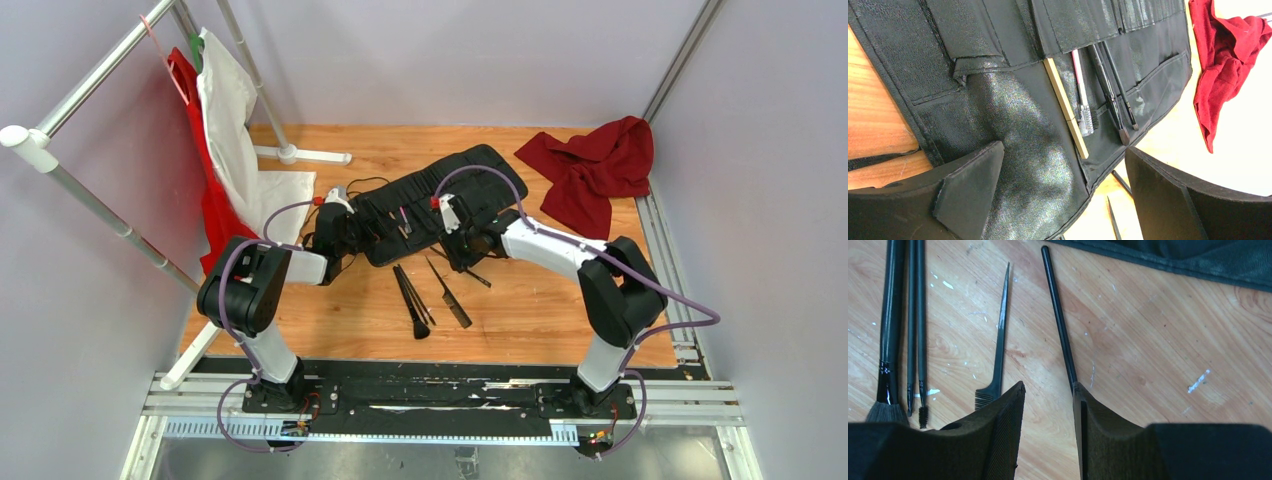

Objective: Organize the makeup
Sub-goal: Pick up the makeup brush from the center of the board.

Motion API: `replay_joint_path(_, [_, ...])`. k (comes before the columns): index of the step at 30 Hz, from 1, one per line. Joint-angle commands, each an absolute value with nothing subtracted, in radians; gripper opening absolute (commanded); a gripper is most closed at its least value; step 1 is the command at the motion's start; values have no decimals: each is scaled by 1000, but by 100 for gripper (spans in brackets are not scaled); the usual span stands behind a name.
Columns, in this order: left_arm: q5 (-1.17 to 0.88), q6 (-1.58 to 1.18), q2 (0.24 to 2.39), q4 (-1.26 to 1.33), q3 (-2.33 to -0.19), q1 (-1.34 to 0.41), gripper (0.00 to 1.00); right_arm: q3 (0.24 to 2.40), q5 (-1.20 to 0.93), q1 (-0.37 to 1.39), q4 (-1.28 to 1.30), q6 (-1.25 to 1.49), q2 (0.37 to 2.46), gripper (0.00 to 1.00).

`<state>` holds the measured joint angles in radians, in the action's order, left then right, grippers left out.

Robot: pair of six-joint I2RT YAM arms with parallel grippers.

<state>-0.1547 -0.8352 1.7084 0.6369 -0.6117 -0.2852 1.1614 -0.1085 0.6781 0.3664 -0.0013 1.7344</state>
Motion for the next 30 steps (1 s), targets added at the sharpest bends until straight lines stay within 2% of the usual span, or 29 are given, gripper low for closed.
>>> replay_joint_path(1, [-158, -833, 1741, 596, -604, -293, 98, 1142, -156, 662, 312, -17, 1773, 41])
replay_joint_path(22, [-155, -832, 1752, 597, -608, -293, 98, 1123, -189, 605, 260, -15, 1842, 40])
replay_joint_path(30, [-155, -831, 1746, 597, -605, -293, 98, 1114, -182, 605, 266, -1, 1854, 34])
